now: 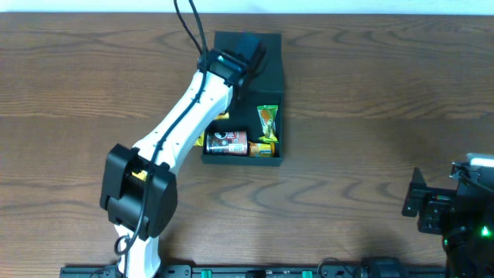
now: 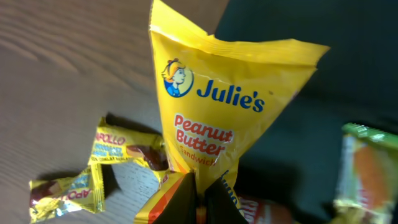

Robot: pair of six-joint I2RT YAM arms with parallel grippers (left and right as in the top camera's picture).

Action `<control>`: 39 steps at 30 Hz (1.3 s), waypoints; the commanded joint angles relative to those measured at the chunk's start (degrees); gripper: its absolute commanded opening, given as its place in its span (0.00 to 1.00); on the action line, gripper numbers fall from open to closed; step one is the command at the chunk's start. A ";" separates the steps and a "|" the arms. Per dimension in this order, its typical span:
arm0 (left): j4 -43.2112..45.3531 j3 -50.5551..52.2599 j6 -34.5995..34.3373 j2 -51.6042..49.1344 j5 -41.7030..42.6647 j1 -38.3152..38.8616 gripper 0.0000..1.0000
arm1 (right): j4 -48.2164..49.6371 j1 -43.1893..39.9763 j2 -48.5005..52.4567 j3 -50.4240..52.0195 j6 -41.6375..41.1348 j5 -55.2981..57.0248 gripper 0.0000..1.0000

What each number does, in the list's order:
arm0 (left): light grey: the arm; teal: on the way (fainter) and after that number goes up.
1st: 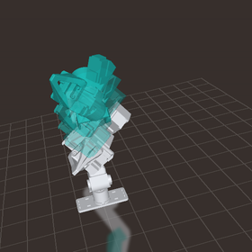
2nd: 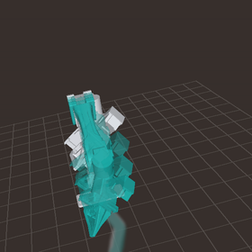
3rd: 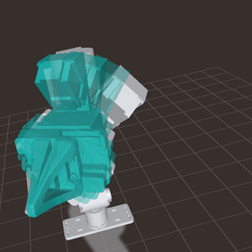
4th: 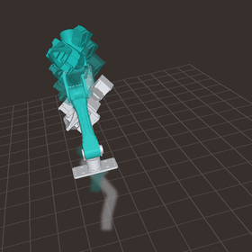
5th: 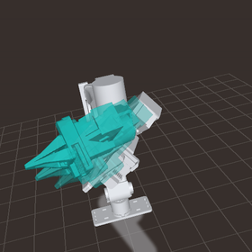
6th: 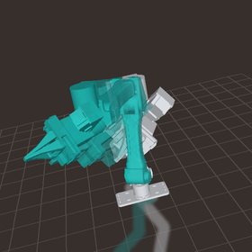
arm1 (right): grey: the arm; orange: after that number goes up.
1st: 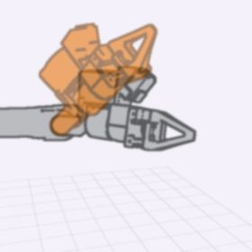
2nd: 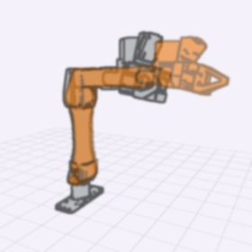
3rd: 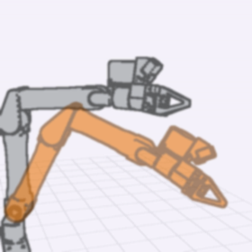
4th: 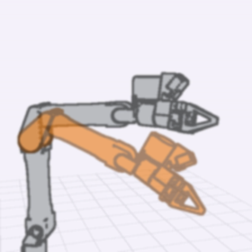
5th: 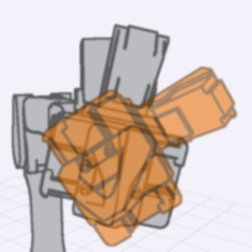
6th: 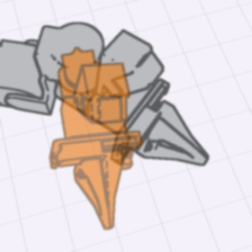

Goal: Pack container
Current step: 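Carry the Julie's packet into the box and release it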

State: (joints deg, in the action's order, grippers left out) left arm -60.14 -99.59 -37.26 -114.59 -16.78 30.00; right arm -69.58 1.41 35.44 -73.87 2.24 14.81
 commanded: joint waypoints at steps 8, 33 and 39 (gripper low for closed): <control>9.20 6.64 6.84 -0.48 0.44 6.88 0.06 | 0.17 -0.22 -0.20 -0.33 -0.94 -0.68 0.99; 15.54 12.50 3.34 -1.99 15.58 7.02 0.06 | -0.83 -0.22 -0.20 -0.33 -0.96 -0.74 0.99; 14.49 12.50 -0.83 -1.99 16.57 7.10 0.06 | -0.72 -0.22 -0.20 -0.33 -0.94 -1.42 0.99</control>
State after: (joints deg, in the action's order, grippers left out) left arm -43.42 -87.57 -34.33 -115.11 -4.25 36.53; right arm -70.24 1.41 35.44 -73.87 2.09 14.11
